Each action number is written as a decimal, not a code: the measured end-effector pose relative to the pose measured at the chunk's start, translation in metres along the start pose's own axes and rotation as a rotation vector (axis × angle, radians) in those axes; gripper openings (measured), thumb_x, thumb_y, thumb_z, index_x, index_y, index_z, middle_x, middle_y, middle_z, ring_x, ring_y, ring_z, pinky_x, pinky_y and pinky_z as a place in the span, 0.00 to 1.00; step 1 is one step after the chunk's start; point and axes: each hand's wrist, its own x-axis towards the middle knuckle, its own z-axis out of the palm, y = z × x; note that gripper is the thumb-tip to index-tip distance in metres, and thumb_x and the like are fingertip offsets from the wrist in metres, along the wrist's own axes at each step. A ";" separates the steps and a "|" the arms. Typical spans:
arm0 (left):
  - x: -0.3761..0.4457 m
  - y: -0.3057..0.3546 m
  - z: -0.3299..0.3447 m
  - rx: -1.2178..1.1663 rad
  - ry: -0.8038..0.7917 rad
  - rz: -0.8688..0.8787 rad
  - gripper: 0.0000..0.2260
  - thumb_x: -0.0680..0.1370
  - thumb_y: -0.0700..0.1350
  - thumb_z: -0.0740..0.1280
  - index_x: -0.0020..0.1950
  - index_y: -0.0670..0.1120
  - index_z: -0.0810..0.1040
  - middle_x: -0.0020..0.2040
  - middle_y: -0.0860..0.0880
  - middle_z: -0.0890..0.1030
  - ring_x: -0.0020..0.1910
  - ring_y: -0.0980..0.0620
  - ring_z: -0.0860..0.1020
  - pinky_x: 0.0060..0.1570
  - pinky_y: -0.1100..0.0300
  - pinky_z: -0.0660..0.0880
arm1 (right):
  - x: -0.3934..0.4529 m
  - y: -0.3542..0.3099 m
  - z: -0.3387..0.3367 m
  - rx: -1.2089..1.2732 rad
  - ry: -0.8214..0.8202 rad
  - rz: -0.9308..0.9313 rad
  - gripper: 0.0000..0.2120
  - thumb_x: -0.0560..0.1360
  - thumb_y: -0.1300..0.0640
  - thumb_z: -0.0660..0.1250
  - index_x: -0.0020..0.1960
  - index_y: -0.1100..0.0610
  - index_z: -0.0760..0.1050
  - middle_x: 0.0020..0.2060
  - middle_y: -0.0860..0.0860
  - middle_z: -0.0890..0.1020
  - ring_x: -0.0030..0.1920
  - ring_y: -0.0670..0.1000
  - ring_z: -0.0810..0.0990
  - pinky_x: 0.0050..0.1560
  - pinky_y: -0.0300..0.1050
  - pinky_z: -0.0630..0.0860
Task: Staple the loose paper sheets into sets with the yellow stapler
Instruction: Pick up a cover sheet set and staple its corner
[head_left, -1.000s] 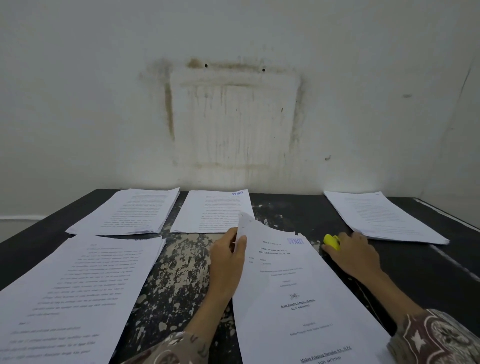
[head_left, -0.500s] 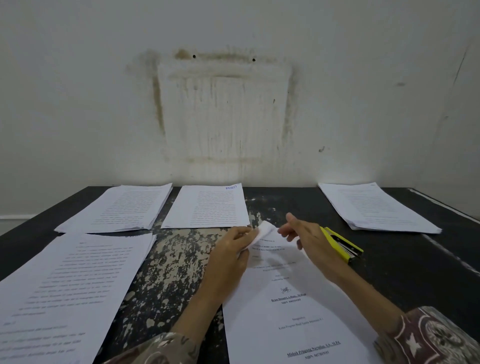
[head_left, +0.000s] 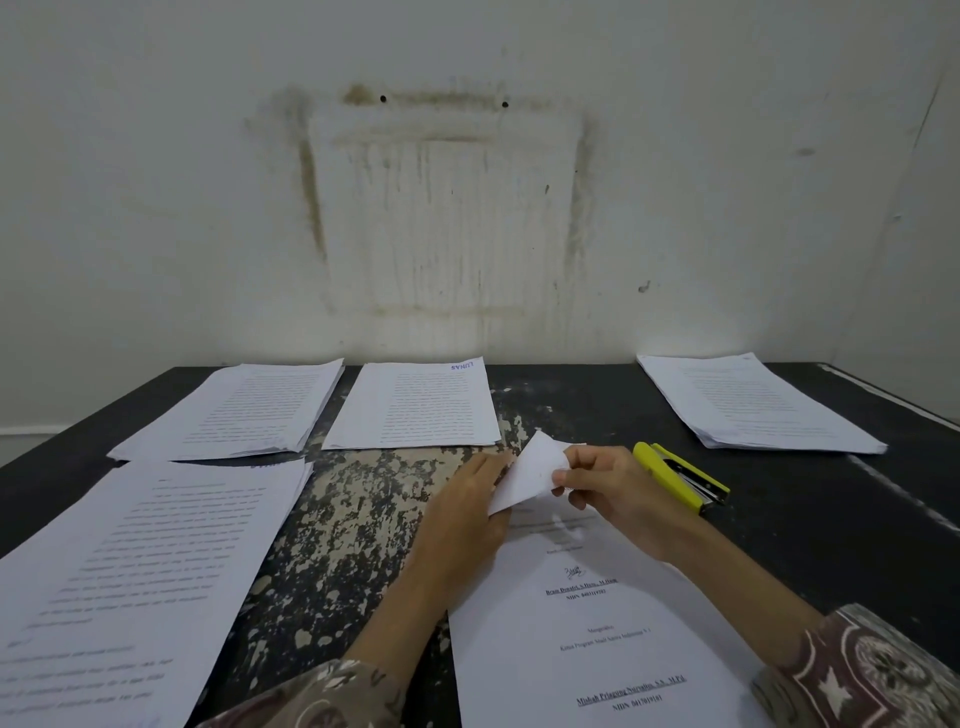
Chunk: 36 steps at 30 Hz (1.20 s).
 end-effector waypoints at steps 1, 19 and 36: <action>-0.001 0.002 -0.001 -0.003 -0.005 0.000 0.18 0.76 0.41 0.64 0.66 0.46 0.70 0.59 0.51 0.76 0.54 0.52 0.75 0.51 0.57 0.74 | 0.000 0.000 0.000 -0.001 -0.008 -0.002 0.12 0.74 0.68 0.64 0.34 0.59 0.77 0.30 0.52 0.78 0.34 0.49 0.69 0.35 0.39 0.66; 0.002 0.008 -0.009 -0.204 -0.071 -0.092 0.09 0.79 0.37 0.58 0.40 0.41 0.74 0.34 0.54 0.75 0.29 0.58 0.74 0.27 0.66 0.72 | 0.005 -0.005 -0.008 0.074 0.160 -0.117 0.08 0.75 0.61 0.64 0.41 0.60 0.80 0.37 0.50 0.81 0.40 0.47 0.77 0.39 0.40 0.72; 0.072 0.043 -0.064 -0.772 0.420 -0.393 0.05 0.78 0.36 0.61 0.44 0.42 0.76 0.39 0.52 0.79 0.35 0.55 0.77 0.28 0.69 0.75 | -0.014 -0.019 -0.101 -0.062 0.007 0.318 0.11 0.78 0.60 0.59 0.58 0.61 0.75 0.56 0.58 0.80 0.56 0.57 0.79 0.51 0.49 0.77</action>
